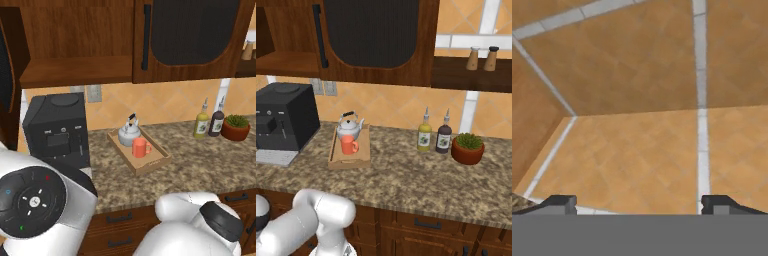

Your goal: Pick the kettle from the counter and place it on the tray. Then pick the mug from the cabinet and place it on the tray. Then close the cabinet doors.

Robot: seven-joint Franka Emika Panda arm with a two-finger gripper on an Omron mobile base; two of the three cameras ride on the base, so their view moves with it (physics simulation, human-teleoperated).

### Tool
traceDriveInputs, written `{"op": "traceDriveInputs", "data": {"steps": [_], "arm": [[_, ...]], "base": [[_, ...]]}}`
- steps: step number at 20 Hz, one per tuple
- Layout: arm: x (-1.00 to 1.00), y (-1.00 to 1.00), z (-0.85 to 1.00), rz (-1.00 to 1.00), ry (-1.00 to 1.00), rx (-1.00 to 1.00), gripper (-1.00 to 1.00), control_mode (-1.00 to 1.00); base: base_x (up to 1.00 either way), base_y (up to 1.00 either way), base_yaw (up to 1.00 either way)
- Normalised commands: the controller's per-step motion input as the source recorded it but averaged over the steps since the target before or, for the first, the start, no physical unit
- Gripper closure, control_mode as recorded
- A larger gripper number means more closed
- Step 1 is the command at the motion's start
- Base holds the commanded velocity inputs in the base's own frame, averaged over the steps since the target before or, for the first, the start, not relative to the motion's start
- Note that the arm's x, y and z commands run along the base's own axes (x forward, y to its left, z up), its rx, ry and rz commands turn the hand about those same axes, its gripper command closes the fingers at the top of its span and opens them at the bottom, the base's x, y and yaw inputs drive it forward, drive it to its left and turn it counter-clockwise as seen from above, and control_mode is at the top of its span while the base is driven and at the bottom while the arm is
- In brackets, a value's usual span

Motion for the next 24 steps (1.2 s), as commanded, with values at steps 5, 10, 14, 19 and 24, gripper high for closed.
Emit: {"op": "traceDriveInputs", "data": {"steps": [5,10,14,19,24], "arm": [[0.56,0.39,-0.21,-0.04,-0.02,-0.1,-1.0,-1.0],[0.52,0.15,-0.17,-0.03,0.0,-0.05,-1.0,-1.0],[0.39,0.07,-0.23,-0.1,0.0,-0.06,-1.0,-1.0],[0.25,0.05,-0.17,-0.12,0.0,-0.01,-1.0,-1.0],[0.16,-0.01,0.0,-0.15,-0.02,-0.01,-1.0,-1.0]], "base": [[0.0,0.0,0.0],[0.0,0.0,0.0],[0.0,0.0,0.0],[0.0,0.0,0.0],[0.0,0.0,0.0]]}}
